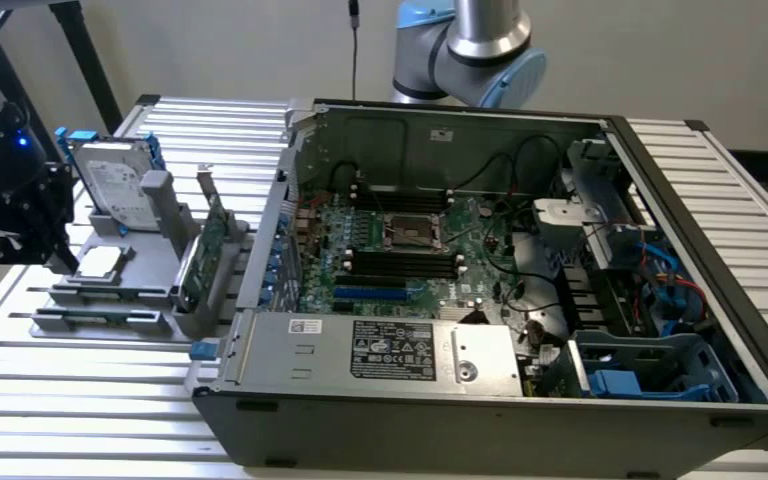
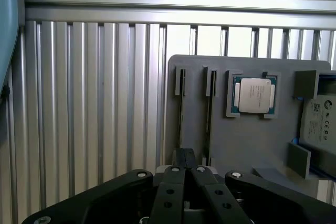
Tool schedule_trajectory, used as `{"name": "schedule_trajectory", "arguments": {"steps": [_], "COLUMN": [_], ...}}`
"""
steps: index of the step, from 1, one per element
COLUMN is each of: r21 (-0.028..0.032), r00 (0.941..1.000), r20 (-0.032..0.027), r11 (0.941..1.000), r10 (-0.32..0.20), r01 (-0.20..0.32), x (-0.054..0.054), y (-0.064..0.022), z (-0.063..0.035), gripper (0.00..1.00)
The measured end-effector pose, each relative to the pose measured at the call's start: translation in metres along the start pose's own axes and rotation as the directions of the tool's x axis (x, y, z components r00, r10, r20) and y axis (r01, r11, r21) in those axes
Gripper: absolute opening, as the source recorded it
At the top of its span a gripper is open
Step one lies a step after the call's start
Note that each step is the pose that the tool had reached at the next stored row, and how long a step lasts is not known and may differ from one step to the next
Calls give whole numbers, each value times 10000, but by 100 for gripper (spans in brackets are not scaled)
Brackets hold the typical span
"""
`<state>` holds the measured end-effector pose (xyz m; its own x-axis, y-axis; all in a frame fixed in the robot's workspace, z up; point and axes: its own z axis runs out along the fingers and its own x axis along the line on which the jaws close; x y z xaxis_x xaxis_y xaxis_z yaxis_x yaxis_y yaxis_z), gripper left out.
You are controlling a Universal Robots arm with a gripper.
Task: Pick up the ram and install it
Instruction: 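Pick up the ram and move it above insertion slot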
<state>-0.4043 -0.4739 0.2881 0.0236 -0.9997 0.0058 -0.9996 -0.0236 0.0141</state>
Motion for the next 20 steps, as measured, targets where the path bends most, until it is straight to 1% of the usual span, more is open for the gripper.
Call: {"name": "schedule_trajectory", "arguments": {"steps": [5,7,8,11,13,14,20], "r21": [0,0,1,3,5,12,38], "r00": [10000,10000,10000,10000,10000,10000,10000], "r20": [0,0,0,2,8,15,64], "r11": [10000,10000,10000,10000,10000,10000,10000], "r10": [0,0,2,0,0,0,-1], "r01": [0,0,-2,0,0,0,0], "x": [1,2,2,7,16,22,77], "y": [4,6,6,6,5,6,5], "z": [0,0,1,8,25,42,152], "gripper": [12,24,24,42,42,48,48]}}
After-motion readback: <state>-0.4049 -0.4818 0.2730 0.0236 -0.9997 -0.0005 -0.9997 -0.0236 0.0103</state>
